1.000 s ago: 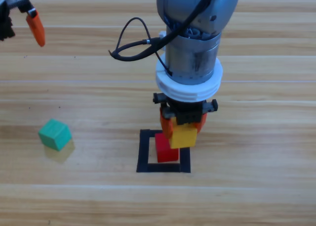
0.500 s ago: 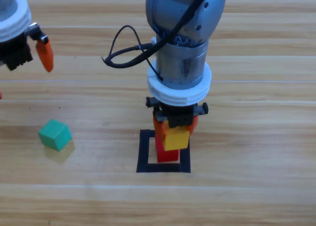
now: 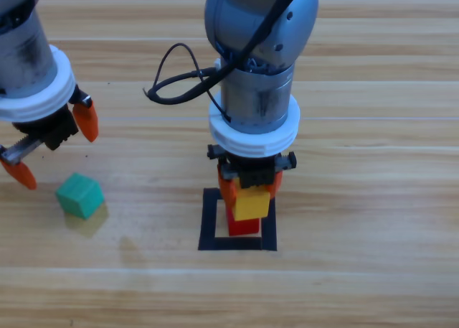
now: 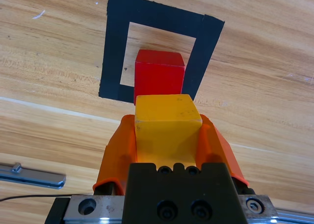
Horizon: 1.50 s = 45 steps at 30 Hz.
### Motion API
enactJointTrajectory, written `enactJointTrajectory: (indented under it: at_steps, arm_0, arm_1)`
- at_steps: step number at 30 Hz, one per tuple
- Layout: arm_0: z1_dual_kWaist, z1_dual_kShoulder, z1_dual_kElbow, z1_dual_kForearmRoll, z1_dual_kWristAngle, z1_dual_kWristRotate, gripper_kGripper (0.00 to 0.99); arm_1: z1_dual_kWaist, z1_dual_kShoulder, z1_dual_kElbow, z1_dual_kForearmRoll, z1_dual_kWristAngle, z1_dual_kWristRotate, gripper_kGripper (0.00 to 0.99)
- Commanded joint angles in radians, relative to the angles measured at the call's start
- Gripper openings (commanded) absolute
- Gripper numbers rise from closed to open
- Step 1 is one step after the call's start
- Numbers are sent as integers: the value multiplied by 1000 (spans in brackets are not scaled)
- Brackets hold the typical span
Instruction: Stack the blocks in the rectangular block: red at the bottom, yellow in the middle, green on top
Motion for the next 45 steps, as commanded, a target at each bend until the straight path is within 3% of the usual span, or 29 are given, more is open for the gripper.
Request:
enactJointTrajectory:
  at_steps: [1, 24, 36, 37, 38, 40, 45]
  arm_0:
    - [-20, 43, 16, -8, 18, -59, 948]
    - [-17, 108, 55, -60, -42, -107, 945]
    - [55, 112, 115, -134, -79, -82, 945]
    - [60, 109, 126, -143, -84, -81, 945]
    - [65, 109, 134, -151, -87, -78, 943]
    - [72, 106, 141, -159, -91, -73, 943]
    - [80, 103, 143, -163, -93, -68, 943]
  arm_1:
    - [27, 70, -18, 26, 9, -5, 0]
    - [27, 105, -46, 30, -5, -5, 0]
    - [27, 122, -54, 38, -16, -2, 0]
    - [27, 122, -55, 39, -16, -2, 112]
    - [27, 123, -55, 41, -16, -2, 291]
    - [27, 123, -72, 67, -36, 4, 965]
    - [27, 73, -101, 82, -42, 1, 990]
